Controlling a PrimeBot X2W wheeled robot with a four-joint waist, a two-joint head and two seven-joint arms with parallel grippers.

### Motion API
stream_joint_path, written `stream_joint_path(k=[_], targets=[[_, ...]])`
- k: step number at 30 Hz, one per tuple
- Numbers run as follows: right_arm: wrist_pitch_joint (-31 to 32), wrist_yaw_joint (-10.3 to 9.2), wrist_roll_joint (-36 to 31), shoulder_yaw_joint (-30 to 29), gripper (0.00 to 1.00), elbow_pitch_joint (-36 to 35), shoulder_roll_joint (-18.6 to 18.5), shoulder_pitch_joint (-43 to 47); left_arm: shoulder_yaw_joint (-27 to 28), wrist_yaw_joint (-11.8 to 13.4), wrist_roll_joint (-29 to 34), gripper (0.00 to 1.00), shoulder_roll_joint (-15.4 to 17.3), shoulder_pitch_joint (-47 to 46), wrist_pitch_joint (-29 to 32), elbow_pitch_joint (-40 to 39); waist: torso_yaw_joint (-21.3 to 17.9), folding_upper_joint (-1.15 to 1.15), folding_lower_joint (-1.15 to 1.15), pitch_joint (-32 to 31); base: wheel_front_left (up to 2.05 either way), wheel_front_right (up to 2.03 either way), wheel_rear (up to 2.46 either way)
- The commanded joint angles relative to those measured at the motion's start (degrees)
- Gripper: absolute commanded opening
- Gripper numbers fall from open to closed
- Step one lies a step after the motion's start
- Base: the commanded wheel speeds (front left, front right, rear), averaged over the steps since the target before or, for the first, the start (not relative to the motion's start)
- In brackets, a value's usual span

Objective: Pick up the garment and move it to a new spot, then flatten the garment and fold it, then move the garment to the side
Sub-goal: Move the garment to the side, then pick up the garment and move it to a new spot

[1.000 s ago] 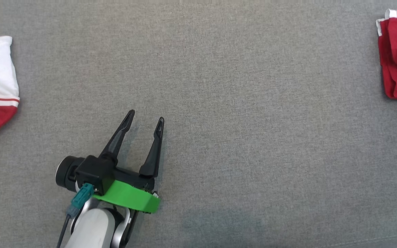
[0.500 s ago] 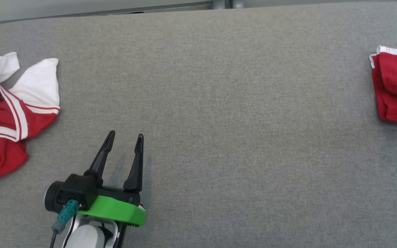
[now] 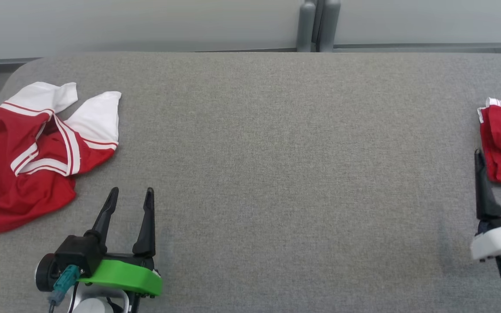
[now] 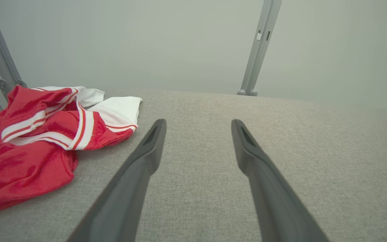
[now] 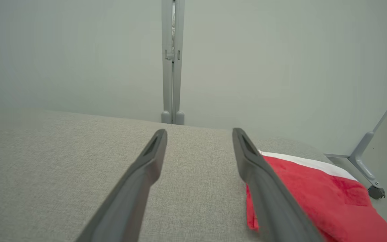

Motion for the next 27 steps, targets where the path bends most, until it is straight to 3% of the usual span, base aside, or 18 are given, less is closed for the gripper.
stream_joint_path(k=[1,12,27], targets=[[-1.2,-0.05,-1.3,0.0,1.0,0.3,0.9,2.1,0.7,-0.3,0.5,1.0,0.1,1.0,-0.3,0.1,0.1,0.44,0.0,-1.3,0.0,0.0,0.0],[-4.9,-0.05,-4.7,0.4,1.0,10.1,4.8,7.7,4.3,-1.9,2.8,1.0,-1.4,6.6,-0.2,1.6,-2.5,0.44,0.0,-7.2,0.0,0.0,0.0],[-4.9,-0.05,-7.1,1.2,1.0,9.3,7.5,8.7,5.9,-4.1,4.0,1.0,-2.3,6.6,-0.3,4.5,-2.1,0.44,0.0,-9.2,0.0,0.0,0.0]])
